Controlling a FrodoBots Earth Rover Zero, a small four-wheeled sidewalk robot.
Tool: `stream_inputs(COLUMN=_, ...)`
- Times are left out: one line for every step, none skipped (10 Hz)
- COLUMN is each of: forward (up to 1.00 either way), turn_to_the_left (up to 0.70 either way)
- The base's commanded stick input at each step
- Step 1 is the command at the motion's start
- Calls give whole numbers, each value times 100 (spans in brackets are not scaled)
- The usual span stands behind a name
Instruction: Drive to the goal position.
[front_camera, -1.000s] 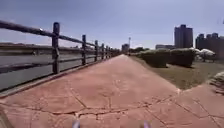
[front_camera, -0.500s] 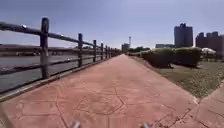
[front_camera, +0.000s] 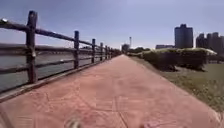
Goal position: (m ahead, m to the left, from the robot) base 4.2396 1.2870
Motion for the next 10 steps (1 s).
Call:
stream_inputs(forward=85, turn_to_the_left=0)
stream_inputs(forward=85, turn_to_the_left=0)
stream_inputs(forward=85, turn_to_the_left=0)
stream_inputs(forward=85, turn_to_the_left=0)
stream_inputs(forward=85, turn_to_the_left=0)
stream_inputs(forward=85, turn_to_the_left=0)
stream_inputs(forward=85, turn_to_the_left=0)
stream_inputs(forward=85, turn_to_the_left=0)
stream_inputs(forward=85, turn_to_the_left=0)
stream_inputs(forward=85, turn_to_the_left=0)
